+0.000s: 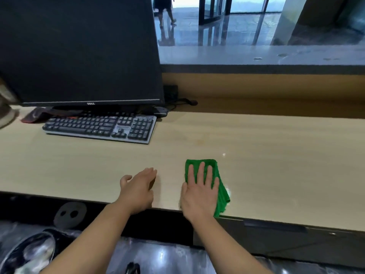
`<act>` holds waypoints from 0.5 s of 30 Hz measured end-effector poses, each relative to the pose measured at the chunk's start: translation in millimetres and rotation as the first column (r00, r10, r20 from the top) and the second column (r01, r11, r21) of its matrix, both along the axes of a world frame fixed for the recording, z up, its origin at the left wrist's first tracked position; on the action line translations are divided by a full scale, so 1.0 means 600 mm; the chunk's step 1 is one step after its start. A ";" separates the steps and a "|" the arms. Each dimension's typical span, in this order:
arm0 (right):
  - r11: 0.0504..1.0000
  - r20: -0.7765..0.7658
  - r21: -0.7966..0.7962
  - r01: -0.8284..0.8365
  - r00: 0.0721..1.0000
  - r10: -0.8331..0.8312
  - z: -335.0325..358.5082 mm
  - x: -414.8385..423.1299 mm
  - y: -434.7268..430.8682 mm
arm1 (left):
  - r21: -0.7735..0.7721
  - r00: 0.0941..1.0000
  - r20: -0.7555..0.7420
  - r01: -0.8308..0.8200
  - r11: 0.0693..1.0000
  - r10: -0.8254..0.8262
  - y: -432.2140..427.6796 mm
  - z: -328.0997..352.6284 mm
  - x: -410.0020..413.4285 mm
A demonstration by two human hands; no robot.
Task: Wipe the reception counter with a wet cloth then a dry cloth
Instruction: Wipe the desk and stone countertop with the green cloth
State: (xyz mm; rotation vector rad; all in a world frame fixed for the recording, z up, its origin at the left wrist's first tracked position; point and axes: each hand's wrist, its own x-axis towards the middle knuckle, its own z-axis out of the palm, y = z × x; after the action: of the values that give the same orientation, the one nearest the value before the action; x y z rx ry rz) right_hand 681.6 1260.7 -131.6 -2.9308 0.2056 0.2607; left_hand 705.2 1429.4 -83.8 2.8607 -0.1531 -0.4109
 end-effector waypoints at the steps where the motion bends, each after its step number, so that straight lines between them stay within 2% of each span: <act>1: 0.995 0.017 0.003 -0.097 0.995 0.097 -0.005 -0.001 0.019 | 0.014 1.000 0.021 -0.014 1.000 0.014 0.012 0.001 -0.004; 4: 0.889 0.030 -0.038 -0.455 0.889 0.457 -0.008 0.014 0.055 | -0.002 0.996 0.071 -0.046 0.999 0.046 0.037 -0.001 -0.021; 7: 0.781 0.012 -0.052 -0.622 0.782 0.624 0.005 0.061 0.032 | 0.001 0.996 0.073 -0.057 0.998 0.057 0.037 -0.008 -0.019; 10: 0.832 0.016 -0.084 -0.548 0.834 0.551 0.010 0.122 -0.035 | 0.018 0.996 0.083 -0.034 0.999 0.033 0.014 -0.010 -0.004; 13: 0.940 0.010 -0.091 -0.329 0.943 0.331 0.013 0.164 -0.131 | -0.009 0.996 0.090 -0.006 1.000 0.007 -0.017 -0.008 0.010; 15: 0.979 0.005 -0.101 -0.179 0.984 0.181 0.018 0.169 -0.203 | -0.011 0.996 0.093 0.011 1.000 -0.010 -0.037 -0.007 0.019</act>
State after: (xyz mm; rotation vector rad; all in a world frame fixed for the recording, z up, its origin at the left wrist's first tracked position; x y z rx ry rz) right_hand 783.0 1138.8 -120.7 -3.0528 -0.0515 0.2624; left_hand 716.4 1407.2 -88.2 2.8696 -0.1872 -0.2777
